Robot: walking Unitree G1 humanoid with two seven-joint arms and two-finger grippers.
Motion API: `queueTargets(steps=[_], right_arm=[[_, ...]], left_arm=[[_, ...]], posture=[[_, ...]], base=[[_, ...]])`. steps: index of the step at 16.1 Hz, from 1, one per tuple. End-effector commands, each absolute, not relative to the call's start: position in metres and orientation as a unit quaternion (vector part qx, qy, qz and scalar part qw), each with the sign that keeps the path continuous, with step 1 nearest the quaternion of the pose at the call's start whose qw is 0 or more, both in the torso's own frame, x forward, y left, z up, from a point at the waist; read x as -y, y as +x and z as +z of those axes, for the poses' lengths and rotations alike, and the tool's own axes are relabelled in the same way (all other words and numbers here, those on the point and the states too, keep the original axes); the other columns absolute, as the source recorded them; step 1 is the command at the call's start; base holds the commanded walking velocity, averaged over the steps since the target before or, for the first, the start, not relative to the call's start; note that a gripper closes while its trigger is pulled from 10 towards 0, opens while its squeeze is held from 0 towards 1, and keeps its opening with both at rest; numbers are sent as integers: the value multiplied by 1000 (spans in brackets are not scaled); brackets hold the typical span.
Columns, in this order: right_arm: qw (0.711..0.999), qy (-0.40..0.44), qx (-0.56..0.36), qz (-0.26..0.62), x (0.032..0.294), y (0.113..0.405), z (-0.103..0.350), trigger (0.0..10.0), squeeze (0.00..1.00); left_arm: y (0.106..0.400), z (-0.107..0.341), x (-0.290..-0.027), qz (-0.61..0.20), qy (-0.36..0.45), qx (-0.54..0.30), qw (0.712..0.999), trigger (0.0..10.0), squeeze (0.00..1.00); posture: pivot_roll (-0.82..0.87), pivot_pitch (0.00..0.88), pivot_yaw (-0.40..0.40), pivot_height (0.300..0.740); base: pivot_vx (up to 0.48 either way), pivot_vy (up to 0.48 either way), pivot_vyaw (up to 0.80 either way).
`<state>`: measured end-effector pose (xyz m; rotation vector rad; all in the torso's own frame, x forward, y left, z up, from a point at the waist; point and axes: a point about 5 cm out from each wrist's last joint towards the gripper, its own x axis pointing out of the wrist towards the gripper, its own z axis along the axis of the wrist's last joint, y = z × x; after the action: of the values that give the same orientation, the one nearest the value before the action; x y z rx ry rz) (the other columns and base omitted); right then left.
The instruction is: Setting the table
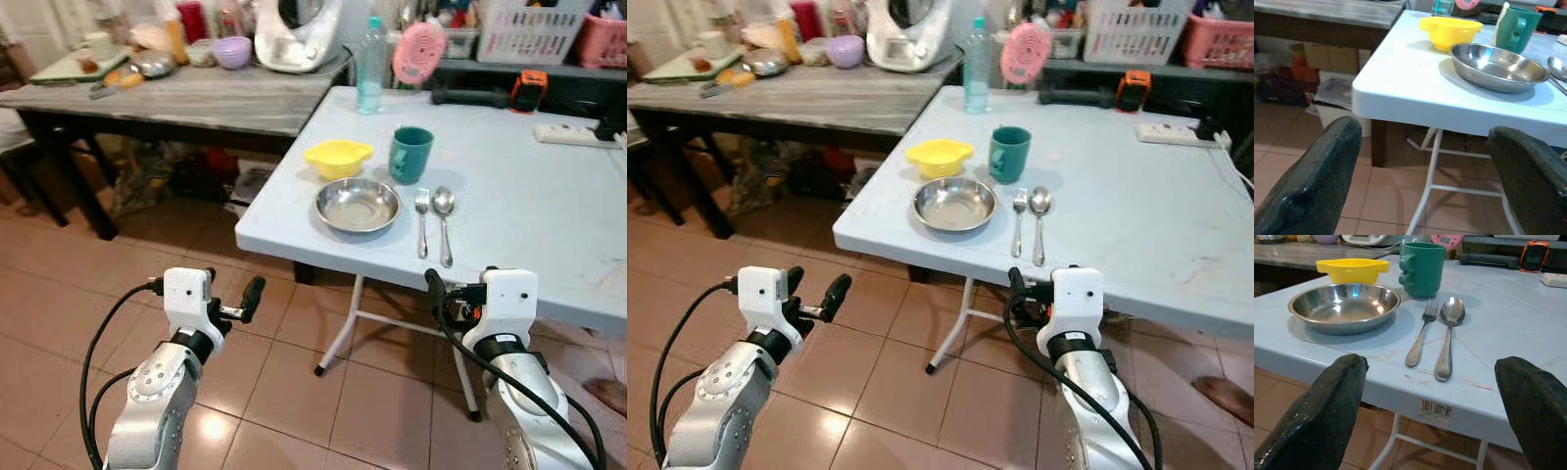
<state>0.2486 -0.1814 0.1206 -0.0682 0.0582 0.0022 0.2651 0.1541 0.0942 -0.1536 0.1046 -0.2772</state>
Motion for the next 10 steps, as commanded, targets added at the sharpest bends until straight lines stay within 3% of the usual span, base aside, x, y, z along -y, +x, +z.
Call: queueTargets(steps=[1,6,10], right_arm=[[999,-33,-27,8,178,251,122,10000,0],[999,-34,-26,11,176,251,122,10000,0],[999,-33,-27,11,175,252,122,10000,0]], left_arm=[[266,97,-154,-142,-78,-43,986,10000,0],[266,99,-151,-153,-75,-41,985,10000,0],[267,99,-149,-161,-75,-41,983,10000,0]], posture=[[-105,0,48,740],[-106,2,52,740],[-109,5,54,740]], base=[[0,0,0],[235,0,0],[403,0,-447]])
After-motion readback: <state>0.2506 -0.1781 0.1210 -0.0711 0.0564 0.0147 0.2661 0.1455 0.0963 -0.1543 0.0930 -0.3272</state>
